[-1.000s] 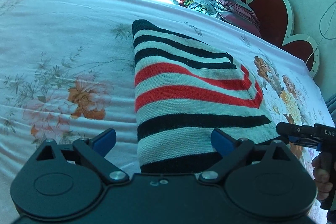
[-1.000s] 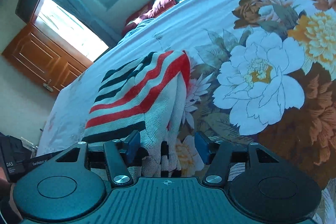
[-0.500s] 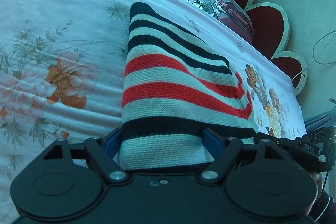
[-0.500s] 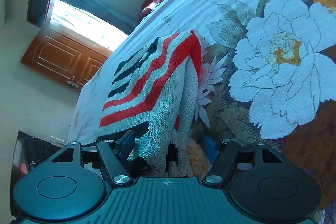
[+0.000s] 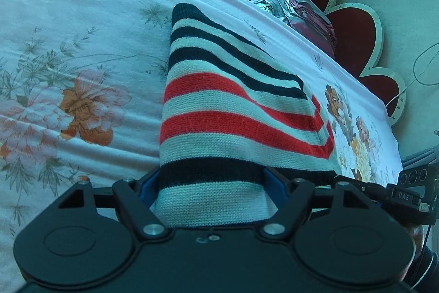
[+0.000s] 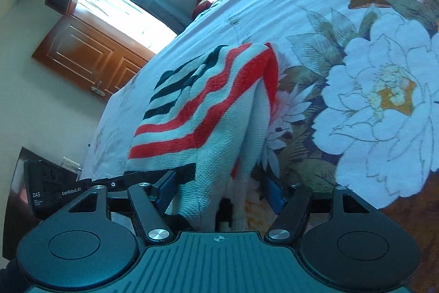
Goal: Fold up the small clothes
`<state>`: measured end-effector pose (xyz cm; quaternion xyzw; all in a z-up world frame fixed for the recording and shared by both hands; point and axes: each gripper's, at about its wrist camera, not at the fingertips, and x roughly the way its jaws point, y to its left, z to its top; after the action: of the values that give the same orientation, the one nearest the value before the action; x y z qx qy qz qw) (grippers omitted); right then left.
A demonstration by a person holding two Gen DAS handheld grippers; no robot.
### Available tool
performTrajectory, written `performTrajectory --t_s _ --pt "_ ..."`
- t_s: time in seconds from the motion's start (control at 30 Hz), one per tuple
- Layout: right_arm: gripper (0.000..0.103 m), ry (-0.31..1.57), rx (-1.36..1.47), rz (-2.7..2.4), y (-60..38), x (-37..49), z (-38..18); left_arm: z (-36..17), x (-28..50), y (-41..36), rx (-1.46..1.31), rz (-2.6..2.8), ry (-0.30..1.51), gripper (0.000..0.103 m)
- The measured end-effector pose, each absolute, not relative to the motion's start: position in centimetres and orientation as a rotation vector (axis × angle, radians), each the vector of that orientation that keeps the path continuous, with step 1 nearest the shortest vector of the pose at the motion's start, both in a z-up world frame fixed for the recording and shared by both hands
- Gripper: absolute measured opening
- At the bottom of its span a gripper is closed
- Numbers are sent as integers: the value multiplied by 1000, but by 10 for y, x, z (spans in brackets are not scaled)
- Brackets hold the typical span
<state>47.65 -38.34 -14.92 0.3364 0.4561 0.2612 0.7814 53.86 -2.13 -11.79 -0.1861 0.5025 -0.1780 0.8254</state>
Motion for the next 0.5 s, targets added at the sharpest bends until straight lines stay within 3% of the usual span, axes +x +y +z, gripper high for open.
performTrajectory --t_s 0.13,0.23,0.33,0.37,0.5 --pt "65 983 654 557 -368 481 -146 -117 540 -26 -384 -350 1064 76" --pt "43 984 474 504 -337 486 -134 -109 539 -39 -294 -321 1048 69" --pt "35 951 333 474 -317 479 -119 -97 535 -58 -165 -305 1017 55" --pt "34 937 304 467 -314 476 -114 -91 532 -63 -128 -303 1003 49" --pt "32 854 269 462 -311 458 -87 -60 510 -78 -23 -328 915 47"
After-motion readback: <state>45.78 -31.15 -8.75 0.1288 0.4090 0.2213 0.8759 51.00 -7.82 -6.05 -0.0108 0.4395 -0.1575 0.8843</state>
